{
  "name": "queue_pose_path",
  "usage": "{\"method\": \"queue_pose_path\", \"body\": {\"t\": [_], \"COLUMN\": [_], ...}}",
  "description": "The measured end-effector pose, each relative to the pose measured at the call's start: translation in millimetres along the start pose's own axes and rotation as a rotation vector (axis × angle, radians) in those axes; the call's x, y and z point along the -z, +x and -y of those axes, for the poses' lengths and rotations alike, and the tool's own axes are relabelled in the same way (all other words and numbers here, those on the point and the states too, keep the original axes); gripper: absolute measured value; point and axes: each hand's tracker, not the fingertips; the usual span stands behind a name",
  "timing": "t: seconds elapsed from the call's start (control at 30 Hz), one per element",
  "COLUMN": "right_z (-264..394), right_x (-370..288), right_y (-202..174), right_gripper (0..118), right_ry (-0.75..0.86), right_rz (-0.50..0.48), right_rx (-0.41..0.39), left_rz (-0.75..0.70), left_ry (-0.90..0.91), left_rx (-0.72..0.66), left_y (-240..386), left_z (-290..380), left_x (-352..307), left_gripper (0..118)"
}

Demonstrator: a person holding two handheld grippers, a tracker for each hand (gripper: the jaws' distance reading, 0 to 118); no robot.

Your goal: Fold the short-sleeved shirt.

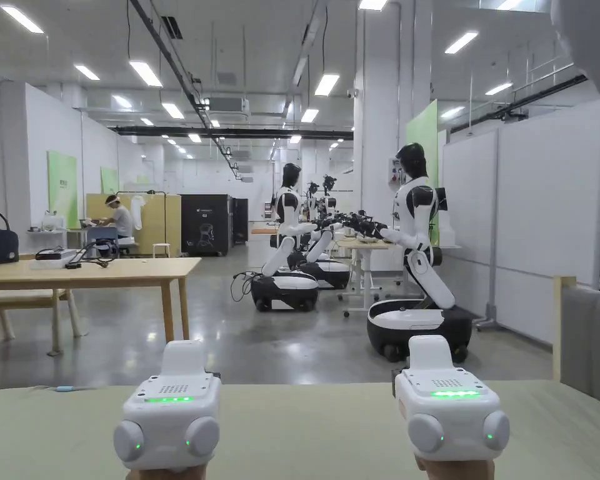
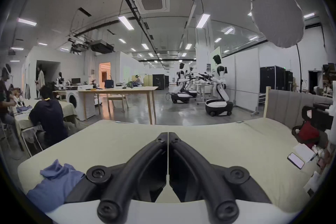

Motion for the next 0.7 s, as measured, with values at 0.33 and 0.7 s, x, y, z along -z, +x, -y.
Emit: {"method": "queue_pose_path", "body": {"t": [0.33, 0.7], "right_z": [4, -12], "right_x": [-4, -31], "right_y": [8, -159], "right_gripper": [0, 0], "right_ry": [-0.011, 0.058], "right_rz": [-0.023, -0.329], "right_rx": [0.013, -0.063], "left_rz": [0.037, -0.216], "left_ry": [-0.003, -0.017], "left_rx": [0.028, -0.005], "left_y": [10, -151], "left_z": [-3, 0], "left_x": [-6, -63], "left_gripper": [0, 0]}}
